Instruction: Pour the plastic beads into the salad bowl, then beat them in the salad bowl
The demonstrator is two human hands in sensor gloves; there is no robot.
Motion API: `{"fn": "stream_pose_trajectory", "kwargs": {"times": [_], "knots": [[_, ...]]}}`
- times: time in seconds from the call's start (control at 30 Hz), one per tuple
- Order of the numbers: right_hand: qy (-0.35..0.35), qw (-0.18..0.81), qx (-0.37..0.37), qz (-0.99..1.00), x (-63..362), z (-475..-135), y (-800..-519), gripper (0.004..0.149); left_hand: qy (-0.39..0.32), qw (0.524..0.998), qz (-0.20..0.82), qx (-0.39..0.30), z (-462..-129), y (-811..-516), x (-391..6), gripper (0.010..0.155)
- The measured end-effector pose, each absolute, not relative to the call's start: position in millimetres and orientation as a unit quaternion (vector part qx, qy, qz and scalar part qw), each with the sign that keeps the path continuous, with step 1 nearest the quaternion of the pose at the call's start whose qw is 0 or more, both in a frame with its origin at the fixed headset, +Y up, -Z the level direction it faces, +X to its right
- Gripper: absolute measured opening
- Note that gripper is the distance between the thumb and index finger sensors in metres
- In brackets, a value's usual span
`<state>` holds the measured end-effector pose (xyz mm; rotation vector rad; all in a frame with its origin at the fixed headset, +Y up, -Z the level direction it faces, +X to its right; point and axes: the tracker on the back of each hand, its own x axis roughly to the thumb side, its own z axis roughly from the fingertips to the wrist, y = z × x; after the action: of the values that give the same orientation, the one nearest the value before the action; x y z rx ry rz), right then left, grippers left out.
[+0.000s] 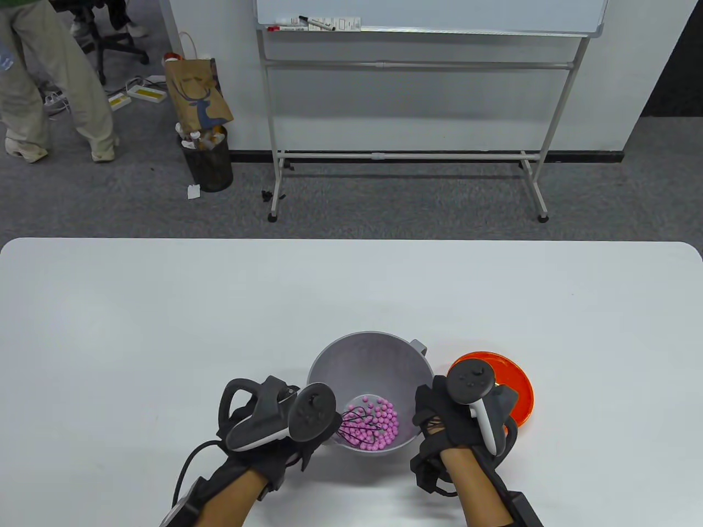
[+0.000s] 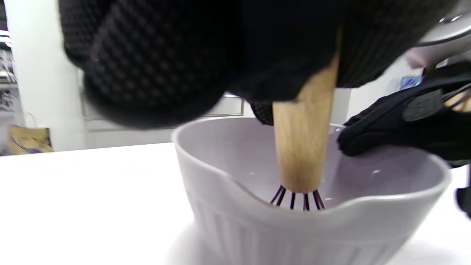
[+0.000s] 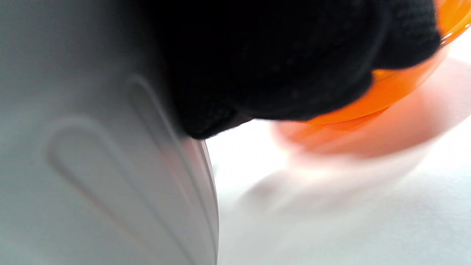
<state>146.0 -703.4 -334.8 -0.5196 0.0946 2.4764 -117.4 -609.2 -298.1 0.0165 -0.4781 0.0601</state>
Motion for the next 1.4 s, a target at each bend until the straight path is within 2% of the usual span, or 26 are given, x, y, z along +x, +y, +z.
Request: {"fn": "stream_pose_trajectory", "kwargs": {"times": [0.23, 0.47, 0.73, 0.97, 1.03, 1.17, 1.4], "knots": [[0.036, 0.302, -0.196, 0.932, 146.3, -334.8, -703.5, 0.052, -0.225, 0.970, 0.015, 0.085, -299.0, -627.4, -105.7, 0.046], [0.037, 0.302, -0.196, 0.932, 146.4, -334.7, -703.5, 0.052, -0.199, 0.976, 0.015, 0.085, -298.6, -621.3, -116.2, 0.052], [0.038, 0.304, -0.196, 0.932, 146.7, -334.6, -703.4, 0.052, -0.181, 0.976, 0.054, 0.104, -287.3, -596.4, -146.9, 0.052], [0.039, 0.304, -0.196, 0.932, 147.2, -334.4, -703.4, 0.052, -0.108, 0.961, 0.122, 0.225, -281.7, -584.0, -206.2, 0.055], [0.039, 0.304, -0.196, 0.932, 147.4, -334.4, -703.5, 0.052, -0.072, 0.958, 0.143, 0.237, -287.7, -593.4, -225.7, 0.056], [0.039, 0.304, -0.196, 0.931, 147.3, -334.4, -703.4, 0.052, -0.016, 0.965, 0.138, 0.222, -305.0, -631.7, -253.6, 0.056], [0.039, 0.303, -0.196, 0.932, 147.3, -334.3, -703.4, 0.052, 0.014, 0.991, 0.076, 0.106, -327.9, -697.7, -264.5, 0.055]]}}
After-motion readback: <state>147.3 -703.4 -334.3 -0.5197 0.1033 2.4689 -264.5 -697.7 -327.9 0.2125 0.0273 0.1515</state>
